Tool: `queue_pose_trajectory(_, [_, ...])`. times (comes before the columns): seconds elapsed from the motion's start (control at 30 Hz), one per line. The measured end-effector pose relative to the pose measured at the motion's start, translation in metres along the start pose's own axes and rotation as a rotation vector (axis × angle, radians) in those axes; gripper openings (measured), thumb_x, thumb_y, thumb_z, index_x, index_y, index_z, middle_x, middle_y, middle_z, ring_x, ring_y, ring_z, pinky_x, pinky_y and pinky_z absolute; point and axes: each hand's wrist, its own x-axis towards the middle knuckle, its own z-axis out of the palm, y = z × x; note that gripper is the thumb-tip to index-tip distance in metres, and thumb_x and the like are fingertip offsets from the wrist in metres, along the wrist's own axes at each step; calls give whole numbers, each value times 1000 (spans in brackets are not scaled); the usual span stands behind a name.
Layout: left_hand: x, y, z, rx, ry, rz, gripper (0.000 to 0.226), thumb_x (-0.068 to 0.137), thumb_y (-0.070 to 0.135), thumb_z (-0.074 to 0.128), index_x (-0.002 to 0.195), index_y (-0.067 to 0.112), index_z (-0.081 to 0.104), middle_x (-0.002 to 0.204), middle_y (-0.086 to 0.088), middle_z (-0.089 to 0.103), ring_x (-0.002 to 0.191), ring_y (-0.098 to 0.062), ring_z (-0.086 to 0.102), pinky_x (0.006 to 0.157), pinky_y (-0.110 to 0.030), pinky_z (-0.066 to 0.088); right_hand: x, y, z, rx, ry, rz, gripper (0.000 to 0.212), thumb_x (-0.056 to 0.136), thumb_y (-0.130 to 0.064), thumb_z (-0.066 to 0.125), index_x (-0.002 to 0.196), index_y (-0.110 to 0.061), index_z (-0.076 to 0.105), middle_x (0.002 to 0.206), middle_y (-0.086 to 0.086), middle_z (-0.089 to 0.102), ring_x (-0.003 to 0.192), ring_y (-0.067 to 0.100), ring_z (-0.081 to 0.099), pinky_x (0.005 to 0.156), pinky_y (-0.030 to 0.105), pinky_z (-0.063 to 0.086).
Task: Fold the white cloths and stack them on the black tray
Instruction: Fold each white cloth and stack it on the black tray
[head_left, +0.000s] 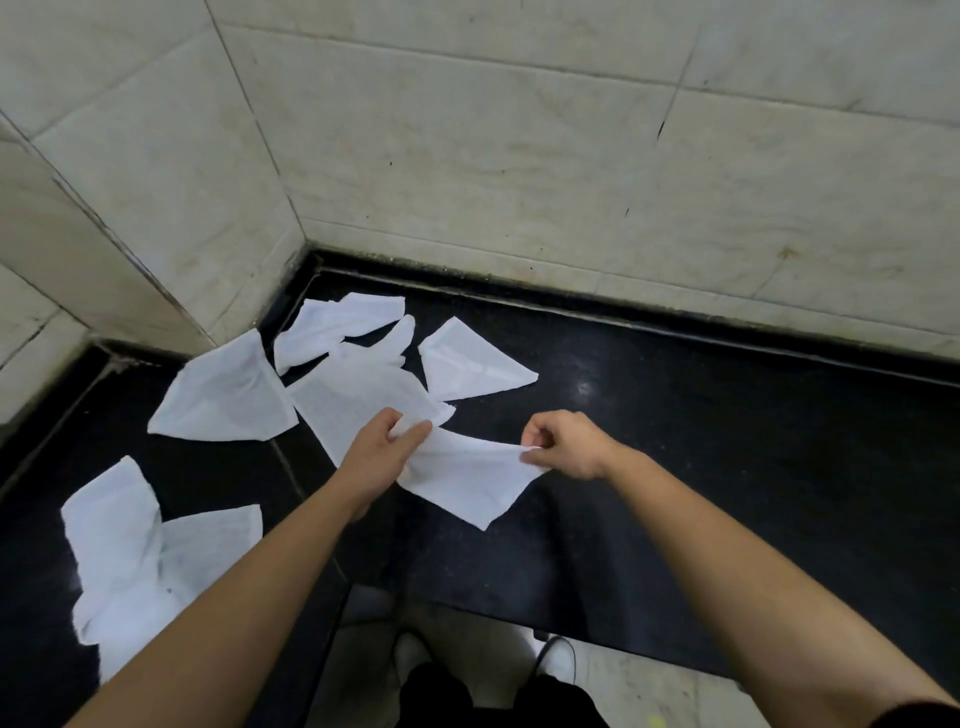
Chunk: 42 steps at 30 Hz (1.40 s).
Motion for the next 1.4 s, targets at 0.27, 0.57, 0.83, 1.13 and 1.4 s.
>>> queue_pose_trajectory(0.27, [8, 52, 15, -53, 192, 206, 19, 88, 32, 73, 83, 14, 68, 77, 6, 61, 73, -9, 54, 70, -21, 43, -22, 15, -58, -45, 363, 61, 8, 89, -39, 66, 93, -36, 72, 94, -14, 70, 91, 11, 64, 81, 36, 55])
queue_pose_trajectory(0.57, [17, 76, 14, 107, 313, 474, 13, 83, 7, 67, 81, 20, 66, 86, 8, 66, 82, -5, 57, 69, -11, 42, -31, 18, -61, 7, 692, -99, 11, 90, -23, 67, 98, -30, 73, 93, -9, 64, 86, 13, 61, 77, 31, 49])
queue_pose_trajectory(0.83, [-17, -71, 51, 728, -68, 402, 20, 76, 7, 67, 85, 25, 66, 95, 1, 66, 96, -21, 60, 82, -39, 50, -58, 84, 62, -238, 169, 63, 20, 93, -20, 57, 108, -27, 69, 110, -2, 63, 107, 22, 59, 85, 36, 51])
queue_pose_trajectory(1.13, [-58, -140, 79, 820, -153, 491, 27, 65, 2, 76, 77, 23, 64, 89, 12, 65, 83, -16, 61, 64, -31, 47, -89, 110, 123, -350, -12, 74, 25, 95, -22, 50, 113, -22, 68, 118, 0, 59, 116, 21, 49, 91, 38, 49])
queue_pose_trajectory(1.4, [-39, -119, 69, 740, -254, 296, 11, 92, 27, 66, 100, 27, 74, 104, 12, 67, 101, -11, 57, 90, -27, 44, -78, 115, 97, -218, -103, 149, 12, 92, -29, 65, 102, -28, 72, 104, -8, 67, 96, 17, 63, 87, 33, 51])
